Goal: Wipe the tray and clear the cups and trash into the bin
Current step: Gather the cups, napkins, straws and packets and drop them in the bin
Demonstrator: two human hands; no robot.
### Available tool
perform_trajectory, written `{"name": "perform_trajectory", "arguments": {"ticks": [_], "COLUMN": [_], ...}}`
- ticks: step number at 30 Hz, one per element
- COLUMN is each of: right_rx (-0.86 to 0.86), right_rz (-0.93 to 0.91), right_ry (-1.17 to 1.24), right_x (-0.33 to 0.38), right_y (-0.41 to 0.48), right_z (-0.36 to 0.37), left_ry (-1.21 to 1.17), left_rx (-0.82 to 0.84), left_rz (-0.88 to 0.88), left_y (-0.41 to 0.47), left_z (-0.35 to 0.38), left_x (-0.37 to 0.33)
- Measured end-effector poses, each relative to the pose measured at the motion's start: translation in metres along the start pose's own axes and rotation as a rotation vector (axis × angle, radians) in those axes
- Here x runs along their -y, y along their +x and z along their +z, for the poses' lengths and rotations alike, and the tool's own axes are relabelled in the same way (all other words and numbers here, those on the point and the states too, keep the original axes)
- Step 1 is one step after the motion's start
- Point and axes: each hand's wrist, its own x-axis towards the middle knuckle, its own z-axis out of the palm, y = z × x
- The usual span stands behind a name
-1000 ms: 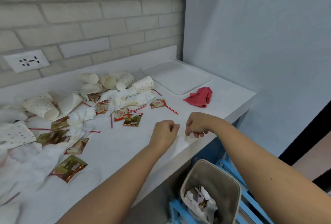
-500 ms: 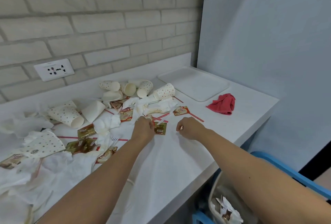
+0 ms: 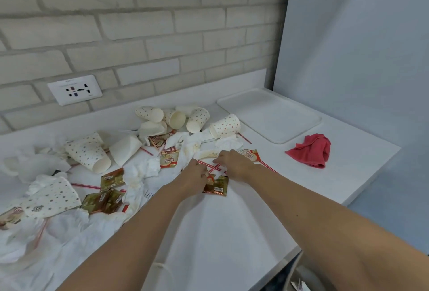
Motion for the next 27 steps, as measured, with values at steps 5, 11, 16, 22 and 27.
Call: {"name": "perform_trajectory", "arguments": {"ticks": [5,11,16,22,27], "right_rx": [0.078,0.057,0.15,0.211,0.229], "right_rz": [-0.069,-0.094,-0.051,-0.021,-0.04], "right_ry": [-0.018,-0.019,-0.068,0.016,0.067], "right_x": [0.001,0.006,0.012,0.013,0.013], "right_y": [0.028,0.035,0.035,0.035,0.03], "right_z": [-0.003,-0.005,-0.009,-0.004,0.001], "left_ry": [0.024,0.069,0.063,-0.112,-0.373], "left_rx": [0.091,0.132,0.155,0.198,0.168], "left_rz": [-0.021,-0.105,-0.114,-0.13,-0.166], "left_y": [-0.001,-0.004,-0.01,-0.014,-0.017], "left_z": [-0.01,-0.017,-0.015,-0.005,-0.015], "left_x": [0.012,0.013,0.012,0.0,-0.006]}}
